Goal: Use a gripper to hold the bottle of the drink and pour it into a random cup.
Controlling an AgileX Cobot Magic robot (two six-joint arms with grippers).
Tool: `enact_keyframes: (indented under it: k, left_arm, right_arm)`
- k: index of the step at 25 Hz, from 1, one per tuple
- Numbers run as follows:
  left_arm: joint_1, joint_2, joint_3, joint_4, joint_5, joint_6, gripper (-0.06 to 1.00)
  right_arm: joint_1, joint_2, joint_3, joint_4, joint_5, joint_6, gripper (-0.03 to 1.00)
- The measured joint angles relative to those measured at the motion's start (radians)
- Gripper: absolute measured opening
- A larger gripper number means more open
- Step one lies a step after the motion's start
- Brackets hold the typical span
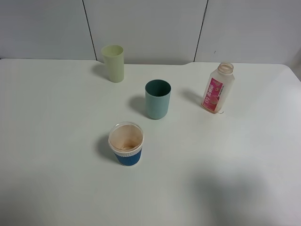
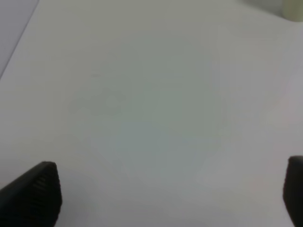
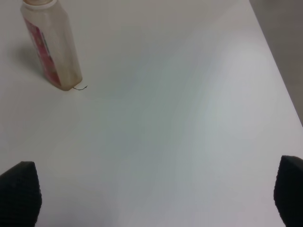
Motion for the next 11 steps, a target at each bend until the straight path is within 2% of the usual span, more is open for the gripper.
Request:
enact_keyframes:
  k: [11]
  left_arm:
    - [0.0, 0.0, 0.0, 0.0, 0.0, 0.0, 0.93]
  right_arm:
    - [0.0, 0.0, 0.0, 0.0, 0.0, 0.0, 0.98]
